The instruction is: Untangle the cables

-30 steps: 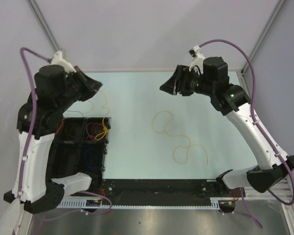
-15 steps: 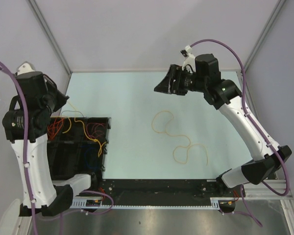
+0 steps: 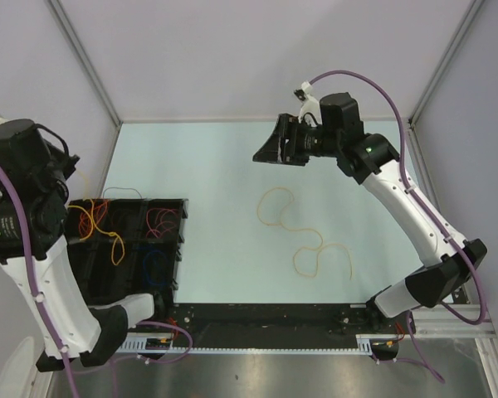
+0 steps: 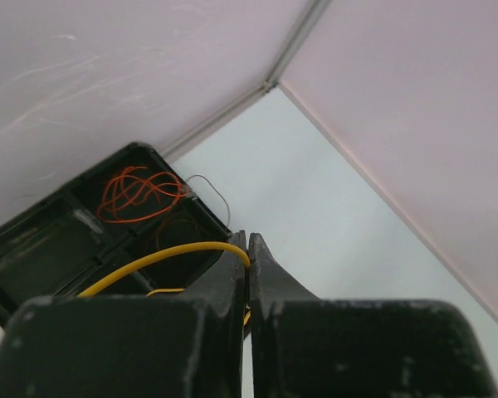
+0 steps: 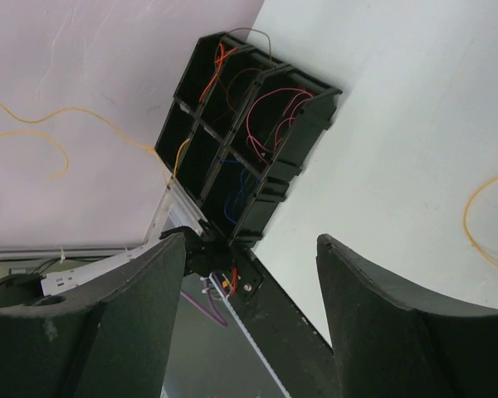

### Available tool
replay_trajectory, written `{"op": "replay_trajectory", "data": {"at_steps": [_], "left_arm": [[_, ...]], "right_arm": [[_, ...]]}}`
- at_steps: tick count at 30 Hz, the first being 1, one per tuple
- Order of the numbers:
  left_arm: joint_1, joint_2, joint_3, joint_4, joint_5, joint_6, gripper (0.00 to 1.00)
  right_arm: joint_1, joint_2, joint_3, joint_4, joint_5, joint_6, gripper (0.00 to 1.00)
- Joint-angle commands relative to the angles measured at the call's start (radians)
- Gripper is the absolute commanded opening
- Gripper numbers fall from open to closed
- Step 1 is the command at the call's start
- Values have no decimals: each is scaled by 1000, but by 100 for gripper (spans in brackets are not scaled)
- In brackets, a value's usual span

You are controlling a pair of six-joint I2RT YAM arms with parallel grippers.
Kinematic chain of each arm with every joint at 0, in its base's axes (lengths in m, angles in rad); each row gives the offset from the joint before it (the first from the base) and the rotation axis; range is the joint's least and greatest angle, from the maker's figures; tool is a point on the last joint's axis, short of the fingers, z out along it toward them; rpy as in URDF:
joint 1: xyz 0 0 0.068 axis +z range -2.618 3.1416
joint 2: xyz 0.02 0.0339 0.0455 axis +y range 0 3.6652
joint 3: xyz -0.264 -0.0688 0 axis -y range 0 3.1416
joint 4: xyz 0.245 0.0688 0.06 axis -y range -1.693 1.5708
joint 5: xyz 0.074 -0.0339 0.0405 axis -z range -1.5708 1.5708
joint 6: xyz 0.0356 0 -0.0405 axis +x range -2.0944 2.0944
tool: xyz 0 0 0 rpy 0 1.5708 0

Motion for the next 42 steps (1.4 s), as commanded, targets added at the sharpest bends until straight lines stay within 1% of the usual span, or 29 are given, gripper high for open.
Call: {"op": "replay_trajectory", "data": {"at_steps": [1, 2, 3, 4, 5, 6, 8, 9, 12, 13, 17, 19, 20, 21, 22, 23, 25, 29, 32, 34, 42], "left_arm": [[60, 3, 13, -79, -116, -15, 0], [64, 0, -1, -77, -139, -31, 0], [66, -8, -53, -71, -174, -42, 0], [78, -32, -88, -47, -181, -62, 0], [84, -51, -129, -25, -182, -68, 0], [90, -71, -221, -1, -178, -74, 0], [107, -134, -306, 61, -182, -87, 0], [123, -152, -385, 93, -191, -87, 0], [164, -204, -499, 133, -185, -68, 0], [167, -211, -510, 136, -187, -74, 0], [167, -214, -523, 144, -208, -65, 0], [169, -208, -491, 135, -224, -59, 0], [169, -200, -455, 132, -219, -52, 0], [169, -176, -364, 131, -211, -45, 0], [169, -159, -311, 128, -202, -29, 0], [169, -136, -215, 121, -202, -25, 0], [167, -109, -171, 113, -199, -21, 0], [167, -122, -199, 121, -214, -10, 0], [167, -126, -174, 121, -237, -1, 0], [163, -134, -187, 121, -253, 8, 0], [163, -204, -435, 136, -270, -24, 0]], "right_arm": [[18, 7, 44, -12, -37, 18, 69], [22, 7, 44, -18, -43, 17, 69], [24, 10, 45, -28, -46, 12, 69], [24, 16, 48, -36, -48, 10, 68], [22, 18, 54, -45, -48, 6, 68], [25, 21, 67, -61, -46, -6, 68], [27, 21, 73, -70, -40, -14, 68], [28, 22, 76, -74, -39, -20, 68], [33, 24, 65, -82, -34, -29, 68], [33, 25, 64, -84, -34, -28, 68], [33, 36, 74, -97, -34, -34, 68], [33, 39, 84, -104, -32, -39, 68], [33, 41, 88, -111, -31, -42, 68], [30, 42, 93, -116, -28, -45, 68], [30, 42, 96, -120, -23, -48, 69], [28, 47, 99, -124, -22, -48, 68], [27, 53, 108, -125, -26, -49, 68], [25, 67, 124, -128, -23, -55, 68], [22, 71, 125, -130, -25, -57, 68], [22, 79, 127, -128, -26, -56, 68], [10, 90, 116, -122, -43, -48, 68]]}}
